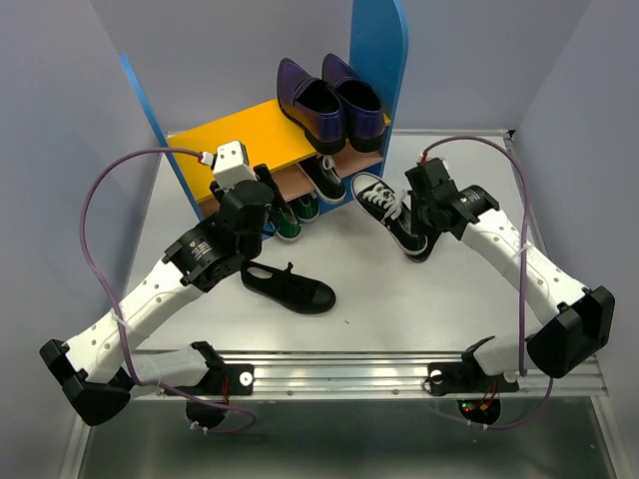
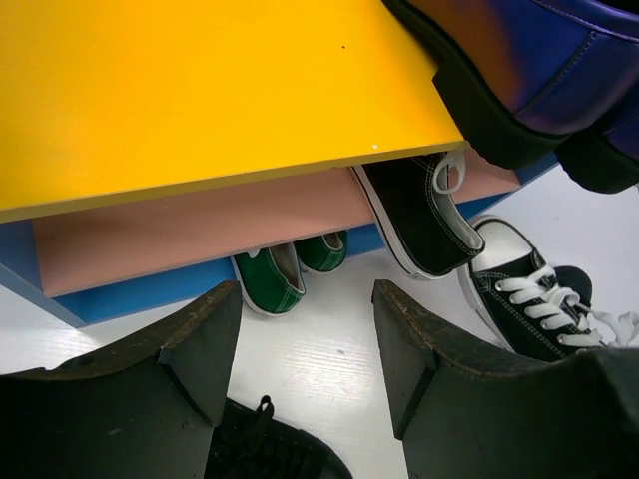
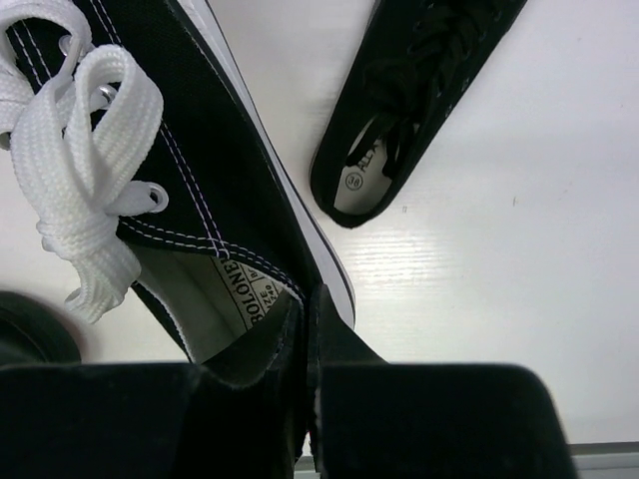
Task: Place and organize the shoes onto the shoe shelf
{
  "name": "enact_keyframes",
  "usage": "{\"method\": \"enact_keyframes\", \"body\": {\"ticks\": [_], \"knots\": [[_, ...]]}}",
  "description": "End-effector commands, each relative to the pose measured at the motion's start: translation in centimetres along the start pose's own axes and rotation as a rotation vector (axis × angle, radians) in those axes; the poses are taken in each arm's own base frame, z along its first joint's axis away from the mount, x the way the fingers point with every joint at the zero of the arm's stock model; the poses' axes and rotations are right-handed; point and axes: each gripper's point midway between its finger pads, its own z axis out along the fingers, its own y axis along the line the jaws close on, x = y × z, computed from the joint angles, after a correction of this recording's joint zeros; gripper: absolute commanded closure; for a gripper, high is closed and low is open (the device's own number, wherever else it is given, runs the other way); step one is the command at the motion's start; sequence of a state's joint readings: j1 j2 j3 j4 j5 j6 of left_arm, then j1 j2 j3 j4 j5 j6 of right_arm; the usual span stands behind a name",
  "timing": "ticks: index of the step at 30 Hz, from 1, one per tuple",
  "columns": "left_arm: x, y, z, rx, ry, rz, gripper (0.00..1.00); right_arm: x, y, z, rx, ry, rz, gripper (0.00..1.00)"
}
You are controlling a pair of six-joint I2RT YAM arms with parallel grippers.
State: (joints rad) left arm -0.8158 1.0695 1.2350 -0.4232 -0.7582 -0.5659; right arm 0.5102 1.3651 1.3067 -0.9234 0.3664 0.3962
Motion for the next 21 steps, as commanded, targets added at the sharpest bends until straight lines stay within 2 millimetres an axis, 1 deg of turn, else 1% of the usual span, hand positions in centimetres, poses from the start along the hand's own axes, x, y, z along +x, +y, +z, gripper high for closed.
{"method": "enact_keyframes", "body": {"ticks": [1,2,3,6,7,8,9,10,11,12,14,15,17,18,21], "knots": [[-2.3,0.4,-0.6,-0.006,-0.06,-0.037,0.34,-6.2,0.2,-1.4,-0.013,-0.17,0.077,0.99],[-2.3,0.4,-0.6,-0.005,-0.059,-0.037,0.34,-6.6,0.5,-1.5,-0.019,-0.178,0.079,0.99],[-2.4,0.4,-0.7,-0.005,-0.06,-0.037,0.34,-7.6,0.5,-1.7,-0.026,-0.195,0.094,0.99],[-2.4,0.6,-0.8,-0.005,-0.061,-0.041,0.34,-8.7,1.2,-1.3,-0.04,-0.211,0.098,0.99],[-2.3,0.7,-0.8,-0.003,-0.061,-0.044,0.34,-9.7,1.3,-1.4,-0.045,-0.234,0.111,0.99],[-2.3,0.7,-0.8,-0.001,-0.062,-0.046,0.34,-10.0,1.6,-0.8,-0.047,-0.231,0.11,0.99],[-2.2,0.6,-0.8,0.001,-0.059,-0.044,0.34,-11.1,1.7,-0.8,-0.052,-0.257,0.129,0.99],[-2.2,0.6,-0.8,0.001,-0.059,-0.044,0.34,-11.5,1.9,-0.6,-0.059,-0.263,0.132,0.99],[-2.1,0.5,-0.8,0.002,-0.056,-0.043,0.34,-11.8,2.4,-0.1,-0.064,-0.265,0.136,0.99],[-2.1,0.5,-0.7,0.002,-0.055,-0.041,0.34,-12.3,2.2,0.2,-0.062,-0.272,0.147,0.99],[-2.1,0.5,-0.7,-0.001,-0.054,-0.043,0.34,-13.7,3.0,0.3,-0.089,-0.307,0.165,0.99],[-2.1,0.6,-0.7,-0.001,-0.054,-0.043,0.34,-14.2,3.4,1.0,-0.091,-0.314,0.173,0.99],[-2.2,0.7,-0.8,-0.002,-0.055,-0.046,0.34,-15.4,3.6,1.3,-0.095,-0.337,0.197,0.99],[-2.2,0.7,-0.9,-0.001,-0.056,-0.047,0.34,-15.8,4.0,1.9,-0.102,-0.345,0.209,0.99],[-2.2,1.0,-1.0,-0.009,-0.056,-0.046,0.34,-17.2,4.6,2.2,-0.112,-0.374,0.235,0.99]]}}
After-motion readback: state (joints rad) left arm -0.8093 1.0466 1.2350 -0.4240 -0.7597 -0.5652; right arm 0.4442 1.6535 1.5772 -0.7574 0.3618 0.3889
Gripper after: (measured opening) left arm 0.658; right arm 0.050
